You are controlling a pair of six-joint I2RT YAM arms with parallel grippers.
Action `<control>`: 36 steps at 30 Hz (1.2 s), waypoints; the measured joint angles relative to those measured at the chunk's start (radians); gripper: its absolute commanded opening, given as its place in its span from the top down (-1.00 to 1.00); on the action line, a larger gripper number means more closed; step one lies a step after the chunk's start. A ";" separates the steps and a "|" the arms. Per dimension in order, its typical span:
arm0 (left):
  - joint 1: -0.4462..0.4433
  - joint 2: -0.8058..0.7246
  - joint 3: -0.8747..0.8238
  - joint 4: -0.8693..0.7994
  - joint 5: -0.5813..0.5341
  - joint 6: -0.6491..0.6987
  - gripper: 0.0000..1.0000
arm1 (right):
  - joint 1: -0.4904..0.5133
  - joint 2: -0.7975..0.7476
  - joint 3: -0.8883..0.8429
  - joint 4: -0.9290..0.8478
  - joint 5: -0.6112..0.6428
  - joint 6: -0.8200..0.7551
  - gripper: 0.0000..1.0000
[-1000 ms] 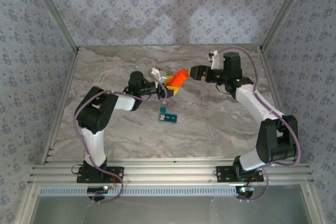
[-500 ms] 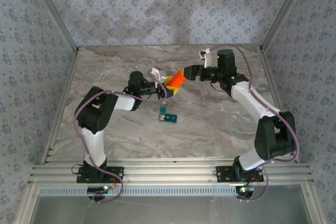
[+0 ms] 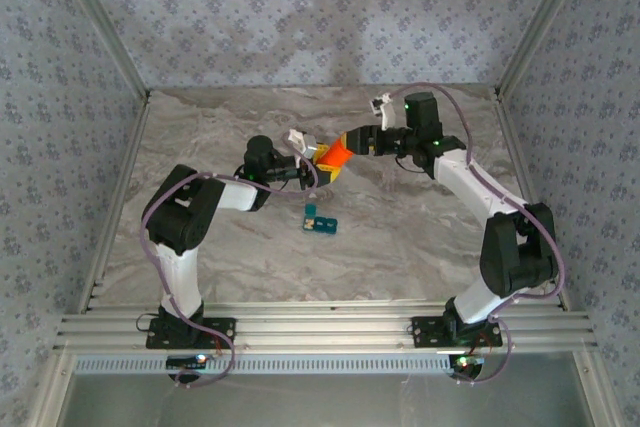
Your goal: Sort the pills into containers
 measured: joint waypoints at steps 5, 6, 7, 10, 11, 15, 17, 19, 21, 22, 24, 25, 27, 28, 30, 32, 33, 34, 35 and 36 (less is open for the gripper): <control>0.003 0.000 0.000 -0.018 0.000 0.000 1.00 | 0.007 0.013 0.023 -0.031 0.007 -0.012 0.09; 0.005 0.000 0.000 -0.020 0.000 0.000 1.00 | 0.009 0.015 0.027 -0.037 0.012 -0.012 0.10; 0.006 0.000 0.000 -0.021 0.000 0.000 1.00 | 0.011 0.018 0.031 -0.041 0.017 -0.011 0.10; 0.009 0.000 0.000 -0.029 -0.001 0.000 1.00 | 0.024 0.025 0.040 -0.045 0.045 0.020 0.11; 0.011 0.000 0.000 -0.035 -0.002 0.000 1.00 | 0.030 0.026 0.040 -0.043 0.061 0.038 0.11; 0.019 0.000 0.000 -0.060 -0.005 0.000 1.00 | 0.062 0.029 0.040 -0.039 0.153 0.140 0.14; 0.023 0.000 0.000 -0.068 -0.013 0.000 1.00 | 0.081 0.029 0.034 -0.023 0.213 0.221 0.13; 0.026 0.000 0.000 -0.081 -0.022 0.000 1.00 | 0.098 0.029 0.018 0.004 0.269 0.293 0.12; 0.027 0.000 0.000 -0.105 -0.027 0.001 1.00 | 0.114 0.028 -0.006 0.036 0.321 0.357 0.12; 0.027 0.001 0.000 -0.119 -0.030 0.001 1.00 | 0.121 0.028 -0.014 0.045 0.344 0.382 0.11; 0.027 0.002 0.000 -0.131 -0.031 0.001 1.00 | 0.132 0.028 -0.019 0.050 0.380 0.416 0.10; 0.027 0.002 0.000 -0.134 -0.034 0.001 1.00 | 0.136 0.028 -0.019 0.051 0.393 0.428 0.08; 0.027 0.002 0.000 -0.134 -0.038 0.001 1.00 | 0.138 0.028 -0.019 0.052 0.407 0.443 0.03; 0.027 0.002 0.000 -0.134 -0.038 0.001 1.00 | 0.139 0.028 -0.019 0.051 0.409 0.446 0.00; 0.026 0.002 0.000 -0.134 -0.038 0.001 1.00 | 0.139 0.028 -0.019 0.048 0.410 0.446 -0.10; 0.025 0.002 0.000 -0.130 -0.037 0.001 1.00 | 0.134 0.028 -0.008 0.029 0.405 0.442 -0.27; 0.023 0.002 0.000 -0.117 -0.038 0.001 1.00 | 0.131 0.028 -0.002 0.015 0.396 0.437 -0.37; 0.019 0.002 0.002 -0.102 -0.037 0.001 1.00 | 0.126 0.027 0.003 0.001 0.386 0.430 -0.44; 0.016 0.002 0.005 -0.088 -0.037 0.001 1.00 | 0.122 0.027 0.006 -0.011 0.376 0.426 -0.51; 0.013 0.002 0.008 -0.079 -0.037 0.001 1.00 | 0.116 0.022 0.006 -0.023 0.367 0.417 -0.57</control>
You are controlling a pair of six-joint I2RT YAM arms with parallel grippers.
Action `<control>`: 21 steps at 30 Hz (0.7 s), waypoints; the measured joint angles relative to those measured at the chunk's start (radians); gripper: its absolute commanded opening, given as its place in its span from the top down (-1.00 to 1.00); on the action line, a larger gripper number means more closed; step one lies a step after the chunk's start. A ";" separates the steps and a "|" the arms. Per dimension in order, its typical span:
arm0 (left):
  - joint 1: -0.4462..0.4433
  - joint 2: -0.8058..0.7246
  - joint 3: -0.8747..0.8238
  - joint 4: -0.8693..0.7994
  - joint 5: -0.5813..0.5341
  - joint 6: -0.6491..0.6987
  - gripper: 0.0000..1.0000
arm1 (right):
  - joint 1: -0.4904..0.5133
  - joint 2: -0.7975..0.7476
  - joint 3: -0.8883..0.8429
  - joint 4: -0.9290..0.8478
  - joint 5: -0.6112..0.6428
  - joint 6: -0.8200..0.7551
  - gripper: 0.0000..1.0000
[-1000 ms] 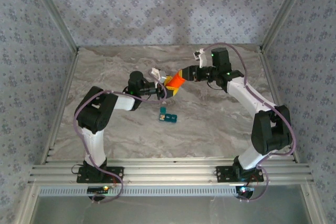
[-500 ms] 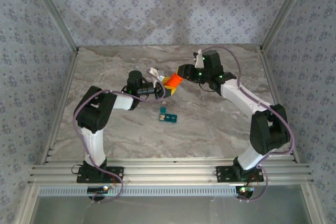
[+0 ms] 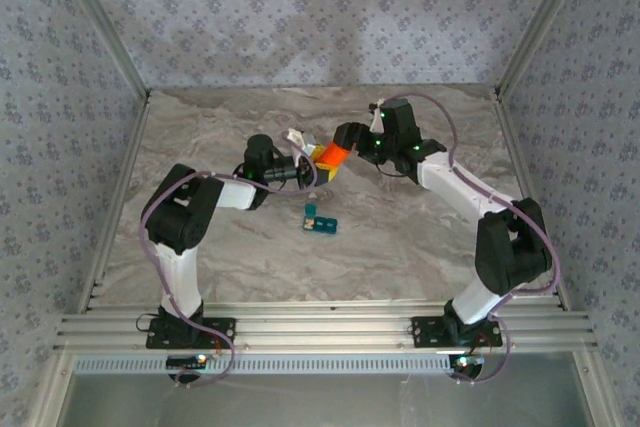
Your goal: Sort the pills into containers
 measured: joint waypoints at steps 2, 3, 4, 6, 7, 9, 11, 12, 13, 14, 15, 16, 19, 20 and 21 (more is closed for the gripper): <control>-0.005 0.000 0.002 0.013 0.000 0.000 1.00 | -0.021 -0.024 -0.002 -0.021 -0.014 -0.016 -0.65; -0.006 0.000 0.003 0.018 0.000 -0.001 1.00 | -0.034 -0.044 -0.004 -0.028 -0.019 -0.027 -0.67; -0.006 0.000 0.003 0.023 0.000 0.000 1.00 | -0.044 -0.064 -0.006 -0.031 -0.023 -0.040 -0.68; -0.006 0.000 0.003 0.030 0.004 -0.001 1.00 | -0.068 -0.116 -0.007 -0.035 -0.034 -0.080 -0.69; -0.006 0.000 0.003 0.033 0.005 -0.001 1.00 | -0.079 -0.140 -0.007 -0.035 -0.039 -0.103 -0.69; -0.006 0.000 0.003 0.037 0.008 -0.001 1.00 | -0.101 -0.192 -0.024 -0.019 -0.057 -0.159 -0.69; -0.006 0.000 0.003 0.037 0.012 -0.001 1.00 | -0.122 -0.218 -0.037 -0.014 -0.089 -0.213 -0.69; -0.006 0.000 0.003 0.037 0.016 -0.001 1.00 | -0.136 -0.220 -0.040 -0.008 -0.112 -0.243 -0.69; -0.006 0.000 0.003 0.037 0.020 -0.001 1.00 | -0.147 -0.217 -0.041 -0.002 -0.132 -0.267 -0.69; -0.006 0.000 0.003 0.038 0.026 -0.002 1.00 | -0.160 -0.209 -0.041 0.002 -0.155 -0.293 -0.69; -0.006 0.000 0.003 0.038 0.030 -0.002 1.00 | -0.170 -0.198 -0.040 0.003 -0.177 -0.316 -0.69; -0.006 0.000 0.003 0.038 0.034 -0.003 1.00 | -0.178 -0.184 -0.040 0.002 -0.198 -0.337 -0.69; -0.006 0.000 0.003 0.041 0.042 -0.005 1.00 | -0.187 -0.124 -0.014 -0.019 -0.256 -0.390 -0.69; -0.006 0.000 0.003 0.041 0.045 -0.005 1.00 | -0.185 -0.101 0.000 -0.026 -0.275 -0.404 -0.69; -0.006 0.000 0.003 0.042 0.046 -0.005 1.00 | -0.183 -0.084 0.008 -0.028 -0.289 -0.414 -0.69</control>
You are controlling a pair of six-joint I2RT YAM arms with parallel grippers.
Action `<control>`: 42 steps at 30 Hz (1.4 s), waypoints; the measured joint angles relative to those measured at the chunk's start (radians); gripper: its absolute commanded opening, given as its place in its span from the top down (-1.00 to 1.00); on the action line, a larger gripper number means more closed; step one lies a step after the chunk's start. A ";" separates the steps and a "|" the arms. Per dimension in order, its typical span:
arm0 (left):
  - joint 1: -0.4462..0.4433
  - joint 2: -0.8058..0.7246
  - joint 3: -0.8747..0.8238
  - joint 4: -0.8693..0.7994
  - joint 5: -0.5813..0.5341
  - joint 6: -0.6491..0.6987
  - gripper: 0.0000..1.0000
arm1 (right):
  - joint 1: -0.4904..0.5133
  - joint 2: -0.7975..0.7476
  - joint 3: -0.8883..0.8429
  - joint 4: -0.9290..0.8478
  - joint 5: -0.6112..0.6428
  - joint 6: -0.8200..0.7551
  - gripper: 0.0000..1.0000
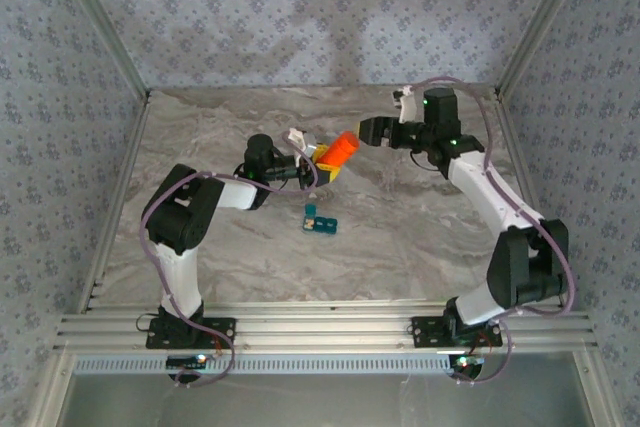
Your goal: Sort the pills into containers
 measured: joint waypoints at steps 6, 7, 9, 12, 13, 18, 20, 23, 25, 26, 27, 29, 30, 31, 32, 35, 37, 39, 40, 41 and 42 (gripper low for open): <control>0.000 0.000 0.000 0.001 0.008 0.000 1.00 | 0.023 0.050 0.025 -0.008 -0.045 -0.032 -0.57; 0.000 0.000 0.000 0.001 0.011 0.000 1.00 | 0.027 0.056 0.028 -0.008 -0.049 -0.034 -0.56; 0.000 0.000 0.000 0.001 0.011 -0.001 1.00 | 0.032 0.063 0.030 -0.008 -0.057 -0.034 -0.55; 0.000 0.000 0.000 0.001 0.014 0.000 1.00 | 0.038 0.078 0.039 -0.011 -0.066 -0.035 -0.53; 0.000 0.000 0.000 0.001 0.014 0.000 1.00 | 0.040 0.083 0.043 -0.013 -0.067 -0.035 -0.51; 0.000 0.000 0.000 0.001 0.014 0.000 1.00 | 0.056 0.105 0.051 -0.027 -0.071 -0.043 -0.40; 0.000 0.000 0.000 0.001 0.014 0.000 1.00 | 0.064 0.112 0.054 -0.037 -0.076 -0.046 -0.35; 0.000 0.000 0.000 0.000 0.014 0.000 1.00 | 0.068 0.118 0.057 -0.047 -0.082 -0.054 -0.22; 0.000 0.000 0.000 -0.002 0.014 0.000 1.00 | 0.070 0.119 0.060 -0.050 -0.090 -0.061 -0.08; 0.000 0.000 0.000 -0.004 0.014 0.000 1.00 | 0.071 0.119 0.060 -0.051 -0.093 -0.063 -0.03; 0.000 0.000 0.000 -0.006 0.014 0.000 1.00 | 0.072 0.119 0.061 -0.053 -0.093 -0.063 -0.01; 0.001 0.000 0.000 -0.006 0.014 0.000 1.00 | 0.072 0.119 0.062 -0.053 -0.092 -0.061 0.04; 0.001 0.000 0.000 -0.006 0.014 0.000 1.00 | 0.072 0.119 0.063 -0.053 -0.092 -0.060 0.05; 0.001 0.000 0.000 -0.006 0.014 0.000 1.00 | 0.076 0.119 0.063 -0.053 -0.091 -0.060 0.07; 0.001 0.000 0.000 -0.006 0.014 0.000 1.00 | 0.078 0.119 0.063 -0.053 -0.087 -0.053 0.07; 0.003 0.000 0.000 -0.009 0.013 -0.001 1.00 | 0.087 0.120 0.063 -0.047 -0.065 -0.008 0.10; 0.008 0.000 0.000 -0.013 0.013 -0.003 1.00 | 0.098 0.122 0.063 -0.036 -0.036 0.043 0.13; 0.013 0.000 0.000 -0.023 0.010 -0.003 1.00 | 0.115 0.123 0.058 -0.019 0.009 0.111 0.13; 0.017 0.000 0.000 -0.030 0.010 -0.003 1.00 | 0.127 0.123 0.055 -0.013 0.042 0.157 0.13; 0.020 0.000 0.000 -0.039 0.009 -0.003 1.00 | 0.140 0.123 0.053 -0.009 0.079 0.202 0.13; 0.023 0.000 0.000 -0.047 0.008 -0.003 1.00 | 0.151 0.123 0.052 -0.003 0.111 0.237 0.12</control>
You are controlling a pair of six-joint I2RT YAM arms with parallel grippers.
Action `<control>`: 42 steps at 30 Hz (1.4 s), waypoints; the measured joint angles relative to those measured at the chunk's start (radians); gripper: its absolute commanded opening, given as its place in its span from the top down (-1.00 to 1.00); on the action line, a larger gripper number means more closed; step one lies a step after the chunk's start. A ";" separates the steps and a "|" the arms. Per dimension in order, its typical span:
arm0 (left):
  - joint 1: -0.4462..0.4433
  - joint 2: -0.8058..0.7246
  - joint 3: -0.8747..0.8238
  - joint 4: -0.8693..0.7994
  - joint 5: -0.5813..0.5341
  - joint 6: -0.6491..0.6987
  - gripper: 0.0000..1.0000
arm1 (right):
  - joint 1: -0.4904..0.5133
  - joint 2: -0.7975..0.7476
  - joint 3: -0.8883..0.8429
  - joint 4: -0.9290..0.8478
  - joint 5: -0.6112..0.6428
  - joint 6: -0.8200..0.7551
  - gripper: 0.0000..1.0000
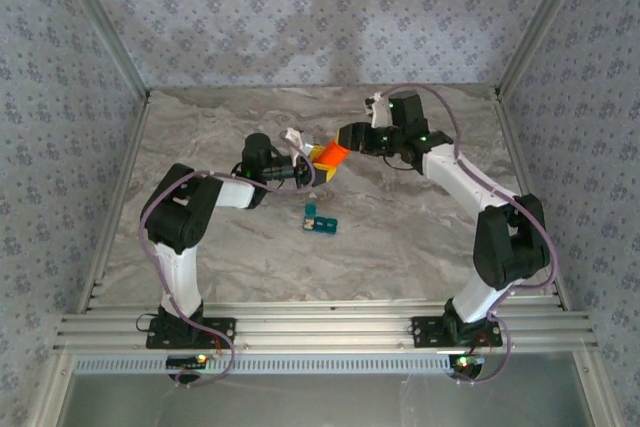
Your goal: Sort the pills into containers
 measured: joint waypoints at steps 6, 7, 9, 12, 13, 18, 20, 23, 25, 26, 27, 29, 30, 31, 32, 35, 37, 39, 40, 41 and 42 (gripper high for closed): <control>0.013 0.000 -0.004 -0.028 -0.006 0.000 1.00 | 0.061 0.000 -0.012 0.029 0.175 0.170 0.09; 0.013 0.000 -0.004 -0.034 -0.008 0.000 1.00 | 0.064 0.000 -0.014 0.031 0.188 0.182 0.08; 0.012 0.000 -0.004 -0.039 -0.010 0.000 1.00 | 0.066 0.000 -0.016 0.031 0.201 0.201 0.05; 0.011 0.000 -0.004 -0.039 -0.014 0.000 1.00 | 0.066 -0.002 -0.016 0.027 0.206 0.206 -0.01; 0.010 0.000 -0.004 -0.038 -0.014 0.000 1.00 | 0.064 -0.004 -0.016 0.024 0.207 0.206 -0.02; -0.002 0.000 -0.003 -0.021 -0.019 0.000 1.00 | 0.044 -0.018 -0.016 -0.003 0.185 0.204 -0.21; -0.006 0.000 -0.003 -0.010 -0.020 0.000 1.00 | 0.035 -0.023 -0.015 -0.013 0.171 0.198 -0.34; -0.014 0.000 -0.001 0.004 -0.019 0.000 1.00 | 0.017 -0.029 -0.014 -0.034 0.145 0.183 -0.52; -0.016 0.000 0.003 0.012 -0.020 0.000 1.00 | 0.003 -0.034 -0.014 -0.043 0.126 0.171 -0.60; -0.016 0.000 0.004 0.018 -0.020 0.000 1.00 | -0.003 -0.037 -0.014 -0.046 0.114 0.164 -0.63; -0.016 0.000 0.004 0.023 -0.020 0.000 1.00 | -0.011 -0.044 -0.014 -0.050 0.104 0.156 -0.66; -0.016 0.000 0.004 0.027 -0.020 0.000 1.00 | -0.025 -0.063 -0.014 -0.053 0.086 0.133 -0.69; -0.016 0.000 0.004 0.029 -0.020 0.000 1.00 | -0.034 -0.077 -0.014 -0.053 0.076 0.118 -0.70; -0.016 0.000 0.004 0.031 -0.020 0.000 1.00 | -0.040 -0.089 -0.016 -0.051 0.068 0.105 -0.70; -0.016 0.000 0.004 0.032 -0.020 0.000 1.00 | -0.052 -0.109 -0.022 -0.043 0.055 0.084 -0.70; -0.016 0.000 0.004 0.035 -0.019 0.000 1.00 | -0.088 -0.154 -0.046 0.001 0.007 0.035 -0.70; -0.016 0.000 0.004 0.037 -0.019 0.000 1.00 | -0.115 -0.162 -0.055 0.035 -0.038 0.003 -0.69; -0.016 0.000 0.004 0.041 -0.017 -0.001 1.00 | -0.137 -0.161 -0.067 0.069 -0.074 -0.040 -0.67; -0.016 0.000 0.004 0.041 -0.017 -0.001 1.00 | -0.144 -0.161 -0.076 0.077 -0.086 -0.060 -0.66; -0.016 0.000 0.004 0.041 -0.017 -0.001 1.00 | -0.148 -0.159 -0.085 0.080 -0.100 -0.082 -0.66; -0.016 0.000 0.004 0.041 -0.017 -0.001 1.00 | -0.150 -0.152 -0.089 0.080 -0.114 -0.102 -0.66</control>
